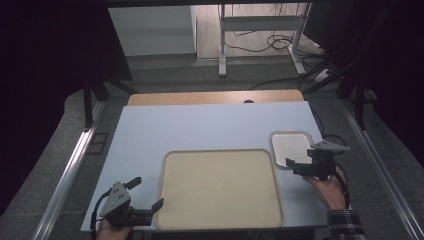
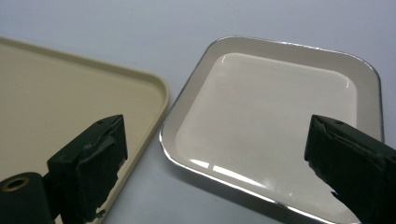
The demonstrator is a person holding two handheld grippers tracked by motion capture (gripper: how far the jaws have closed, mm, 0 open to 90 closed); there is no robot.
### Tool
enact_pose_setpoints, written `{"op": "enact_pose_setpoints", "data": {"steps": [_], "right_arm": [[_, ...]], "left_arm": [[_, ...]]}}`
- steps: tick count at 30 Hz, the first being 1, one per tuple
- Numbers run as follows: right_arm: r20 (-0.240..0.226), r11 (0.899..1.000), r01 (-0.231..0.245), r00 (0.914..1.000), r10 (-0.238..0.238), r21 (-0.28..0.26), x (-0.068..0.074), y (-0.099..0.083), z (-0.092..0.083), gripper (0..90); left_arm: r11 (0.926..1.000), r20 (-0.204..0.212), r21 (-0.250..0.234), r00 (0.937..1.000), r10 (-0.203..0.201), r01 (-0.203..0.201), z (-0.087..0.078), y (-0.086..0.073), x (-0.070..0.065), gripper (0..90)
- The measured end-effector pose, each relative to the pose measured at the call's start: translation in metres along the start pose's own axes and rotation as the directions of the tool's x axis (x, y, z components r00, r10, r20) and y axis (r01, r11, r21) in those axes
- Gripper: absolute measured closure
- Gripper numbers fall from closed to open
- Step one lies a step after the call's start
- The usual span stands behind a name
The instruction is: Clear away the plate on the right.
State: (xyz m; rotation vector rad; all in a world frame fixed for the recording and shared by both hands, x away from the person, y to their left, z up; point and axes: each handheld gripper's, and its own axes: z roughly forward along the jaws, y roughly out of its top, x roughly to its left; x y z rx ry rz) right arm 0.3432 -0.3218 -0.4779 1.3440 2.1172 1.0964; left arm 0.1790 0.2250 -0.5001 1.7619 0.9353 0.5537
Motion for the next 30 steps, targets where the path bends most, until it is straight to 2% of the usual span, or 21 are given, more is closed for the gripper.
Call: {"op": "enact_pose_setpoints", "data": {"steps": [13,21,25,30], "right_arm": [[0.021,0.999,-0.030,0.9993,0.029,0.044,-0.017,0.009,0.011,7.8],[0.042,0.996,-0.055,0.9977,0.052,0.068,-0.027,0.017,0.015,15.0],[0.059,0.994,-0.078,0.9955,0.074,0.075,-0.035,0.021,0.015,20.3],[0.062,0.989,-0.119,0.9915,0.114,0.083,-0.048,0.025,0.016,21.9]], "left_arm": [[1.0000,0.000,0.000,1.0000,-0.003,0.003,0.000,0.000,0.000,0.0],[1.0000,0.000,0.000,1.0000,-0.002,0.002,0.000,0.000,0.000,0.0],[1.0000,-0.001,0.001,1.0000,-0.002,0.002,0.000,0.000,0.000,0.0],[1.0000,-0.001,0.001,1.0000,-0.002,0.002,0.000,0.000,0.000,0.0]]}}
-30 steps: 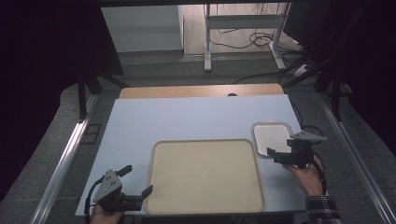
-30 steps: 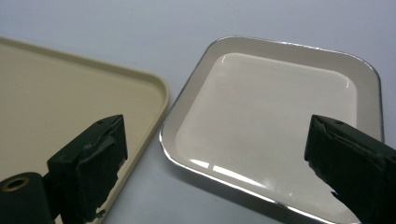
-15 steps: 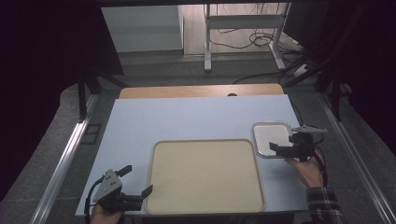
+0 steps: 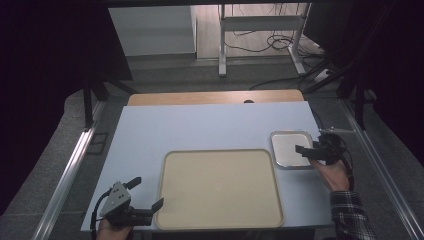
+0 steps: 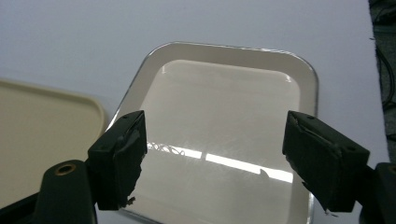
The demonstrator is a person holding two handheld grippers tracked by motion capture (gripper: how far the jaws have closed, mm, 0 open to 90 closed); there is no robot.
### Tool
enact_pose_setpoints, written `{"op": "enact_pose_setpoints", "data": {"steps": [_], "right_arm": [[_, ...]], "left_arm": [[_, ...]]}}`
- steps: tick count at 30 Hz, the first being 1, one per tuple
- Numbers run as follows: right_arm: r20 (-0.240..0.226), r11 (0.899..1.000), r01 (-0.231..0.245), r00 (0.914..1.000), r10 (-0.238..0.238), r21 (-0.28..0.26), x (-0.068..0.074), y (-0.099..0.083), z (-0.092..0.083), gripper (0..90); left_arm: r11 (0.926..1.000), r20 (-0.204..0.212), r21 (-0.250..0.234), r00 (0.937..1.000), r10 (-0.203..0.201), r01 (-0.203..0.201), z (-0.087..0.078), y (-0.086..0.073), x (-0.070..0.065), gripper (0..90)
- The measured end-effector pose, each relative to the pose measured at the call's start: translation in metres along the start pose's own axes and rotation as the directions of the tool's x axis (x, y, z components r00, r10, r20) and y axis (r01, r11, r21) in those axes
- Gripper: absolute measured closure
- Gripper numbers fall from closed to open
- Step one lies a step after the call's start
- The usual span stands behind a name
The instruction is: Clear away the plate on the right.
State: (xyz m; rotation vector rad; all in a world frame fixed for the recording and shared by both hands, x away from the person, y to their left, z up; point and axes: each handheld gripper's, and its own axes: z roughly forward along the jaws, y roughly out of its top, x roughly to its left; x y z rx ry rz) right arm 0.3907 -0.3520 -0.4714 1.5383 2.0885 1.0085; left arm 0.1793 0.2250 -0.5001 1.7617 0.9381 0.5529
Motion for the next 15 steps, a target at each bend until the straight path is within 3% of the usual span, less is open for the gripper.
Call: {"op": "enact_pose_setpoints", "data": {"steps": [7,13,15], "right_arm": [[-0.005,0.999,-0.048,0.9988,0.048,0.014,-0.014,0.005,0.004,22.2],[0.000,0.998,-0.058,0.9983,0.058,0.038,-0.022,0.008,0.008,32.9],[0.022,0.997,-0.063,0.9979,0.062,0.051,-0.028,0.009,0.009,38.7]], "left_arm": [[1.0000,0.000,-0.001,1.0000,-0.003,0.003,0.000,0.000,0.000,0.0],[1.0000,-0.001,0.000,1.0000,-0.002,0.002,0.000,0.000,0.000,0.0],[1.0000,-0.001,0.000,1.0000,-0.002,0.002,0.000,0.000,0.000,0.0]]}}
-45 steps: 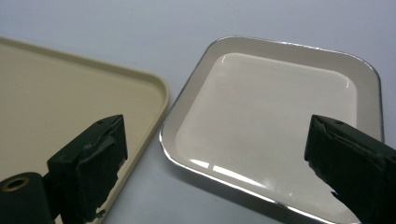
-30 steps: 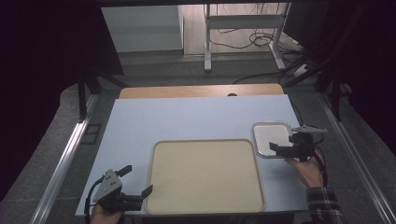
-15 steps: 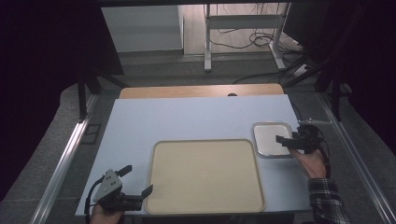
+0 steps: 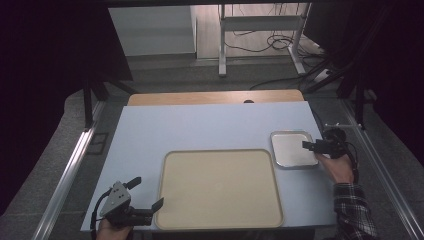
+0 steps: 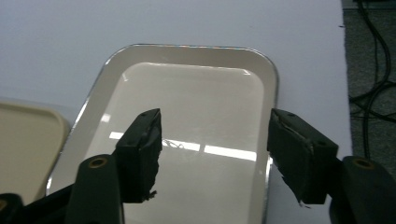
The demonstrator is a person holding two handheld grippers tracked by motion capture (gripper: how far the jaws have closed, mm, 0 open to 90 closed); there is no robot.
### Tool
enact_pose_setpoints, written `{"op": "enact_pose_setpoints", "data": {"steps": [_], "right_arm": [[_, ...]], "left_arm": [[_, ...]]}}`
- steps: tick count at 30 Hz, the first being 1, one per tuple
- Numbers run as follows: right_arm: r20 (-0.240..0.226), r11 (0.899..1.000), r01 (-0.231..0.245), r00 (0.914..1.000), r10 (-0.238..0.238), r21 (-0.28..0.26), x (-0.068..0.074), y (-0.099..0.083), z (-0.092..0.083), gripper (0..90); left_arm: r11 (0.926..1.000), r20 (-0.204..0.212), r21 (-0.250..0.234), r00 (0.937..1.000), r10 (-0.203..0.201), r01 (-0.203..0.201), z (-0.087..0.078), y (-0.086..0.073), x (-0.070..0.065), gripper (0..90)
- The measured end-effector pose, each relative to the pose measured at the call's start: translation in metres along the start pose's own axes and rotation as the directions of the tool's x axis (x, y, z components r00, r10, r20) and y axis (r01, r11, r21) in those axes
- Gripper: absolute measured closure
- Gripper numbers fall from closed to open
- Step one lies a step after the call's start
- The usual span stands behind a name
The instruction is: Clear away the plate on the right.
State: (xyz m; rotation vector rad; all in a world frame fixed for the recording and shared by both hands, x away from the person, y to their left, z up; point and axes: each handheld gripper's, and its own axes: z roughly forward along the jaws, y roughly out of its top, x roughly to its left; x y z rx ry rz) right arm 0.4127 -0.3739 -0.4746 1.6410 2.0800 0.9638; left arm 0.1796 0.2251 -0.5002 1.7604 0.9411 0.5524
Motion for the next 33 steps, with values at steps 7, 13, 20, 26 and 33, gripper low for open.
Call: {"op": "enact_pose_setpoints", "data": {"steps": [7,13,20,26,33], "right_arm": [[0.019,0.999,-0.021,0.9996,0.021,0.034,-0.013,0.002,0.003,51.8],[0.038,0.996,-0.074,0.9967,0.072,0.053,-0.024,0.001,0.009,64.3],[0.014,0.994,-0.075,0.9972,0.074,0.082,-0.027,-0.003,0.015,75.3],[-0.001,0.989,-0.106,0.9943,0.106,0.101,-0.033,-0.006,0.018,81.2],[-0.033,0.984,-0.131,0.9902,0.136,0.117,-0.037,-0.009,0.021,85.8]], "left_arm": [[1.0000,-0.001,0.000,1.0000,-0.003,0.003,0.000,0.000,0.000,0.0],[1.0000,-0.002,0.000,1.0000,-0.007,0.007,0.000,0.000,0.000,0.0],[1.0000,-0.002,0.004,1.0000,-0.002,0.002,0.000,0.000,0.000,0.0],[1.0000,-0.001,0.008,1.0000,0.002,-0.002,0.000,0.000,0.000,0.0],[0.9999,-0.001,0.010,1.0000,0.005,-0.005,0.001,0.000,0.000,0.0]]}}
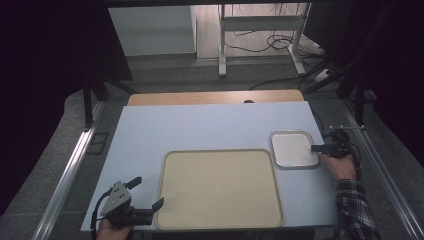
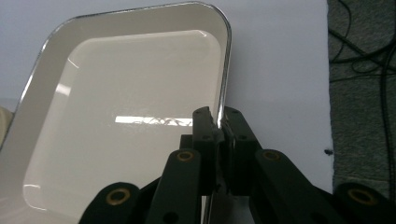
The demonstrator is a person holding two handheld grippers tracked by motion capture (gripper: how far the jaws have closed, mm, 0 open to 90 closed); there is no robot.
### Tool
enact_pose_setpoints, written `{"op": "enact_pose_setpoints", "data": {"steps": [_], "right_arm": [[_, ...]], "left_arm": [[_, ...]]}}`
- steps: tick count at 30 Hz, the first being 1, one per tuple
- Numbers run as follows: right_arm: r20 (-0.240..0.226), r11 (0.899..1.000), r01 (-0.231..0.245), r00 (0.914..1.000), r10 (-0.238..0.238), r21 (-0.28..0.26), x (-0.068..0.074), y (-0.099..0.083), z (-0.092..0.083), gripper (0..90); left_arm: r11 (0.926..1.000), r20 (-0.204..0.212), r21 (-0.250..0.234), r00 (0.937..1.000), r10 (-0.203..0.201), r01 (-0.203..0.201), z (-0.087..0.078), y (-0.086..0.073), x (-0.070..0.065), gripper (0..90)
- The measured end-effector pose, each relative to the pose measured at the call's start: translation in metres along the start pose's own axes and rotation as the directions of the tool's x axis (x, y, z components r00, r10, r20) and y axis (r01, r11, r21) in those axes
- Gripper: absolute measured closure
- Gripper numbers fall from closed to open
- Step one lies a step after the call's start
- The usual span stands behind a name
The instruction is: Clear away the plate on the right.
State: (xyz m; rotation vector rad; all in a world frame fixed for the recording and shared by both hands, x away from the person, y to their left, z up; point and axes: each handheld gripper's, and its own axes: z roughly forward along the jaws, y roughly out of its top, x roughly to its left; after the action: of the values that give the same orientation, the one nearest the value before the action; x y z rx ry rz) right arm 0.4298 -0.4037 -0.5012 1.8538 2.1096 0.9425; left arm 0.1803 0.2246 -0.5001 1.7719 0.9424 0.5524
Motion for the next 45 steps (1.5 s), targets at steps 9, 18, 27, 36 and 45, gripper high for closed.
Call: {"op": "enact_pose_setpoints", "data": {"steps": [9,18,27,36,45], "right_arm": [[-0.033,0.998,-0.034,0.9989,0.032,-0.052,0.001,0.001,-0.011,88.5],[-0.069,0.993,-0.074,0.9953,0.068,-0.096,-0.001,-0.002,-0.021,88.4],[-0.102,0.989,-0.087,0.9919,0.076,-0.116,0.002,-0.005,-0.031,88.4],[-0.121,0.990,-0.072,0.9910,0.058,-0.120,0.014,-0.008,-0.034,88.4],[-0.151,0.990,-0.056,0.9879,0.037,-0.127,0.027,-0.011,-0.036,88.3]], "left_arm": [[1.0000,-0.001,0.000,1.0000,0.001,-0.001,0.000,0.000,-0.001,0.0],[1.0000,0.001,-0.002,1.0000,-0.002,0.002,0.000,0.000,0.000,0.0],[1.0000,0.006,0.001,0.9999,0.010,-0.010,0.000,0.000,0.000,0.0],[1.0000,0.005,0.001,1.0000,0.008,-0.008,0.000,0.000,0.000,0.0],[1.0000,0.007,0.000,0.9999,0.010,-0.010,0.001,0.001,0.000,0.0]]}}
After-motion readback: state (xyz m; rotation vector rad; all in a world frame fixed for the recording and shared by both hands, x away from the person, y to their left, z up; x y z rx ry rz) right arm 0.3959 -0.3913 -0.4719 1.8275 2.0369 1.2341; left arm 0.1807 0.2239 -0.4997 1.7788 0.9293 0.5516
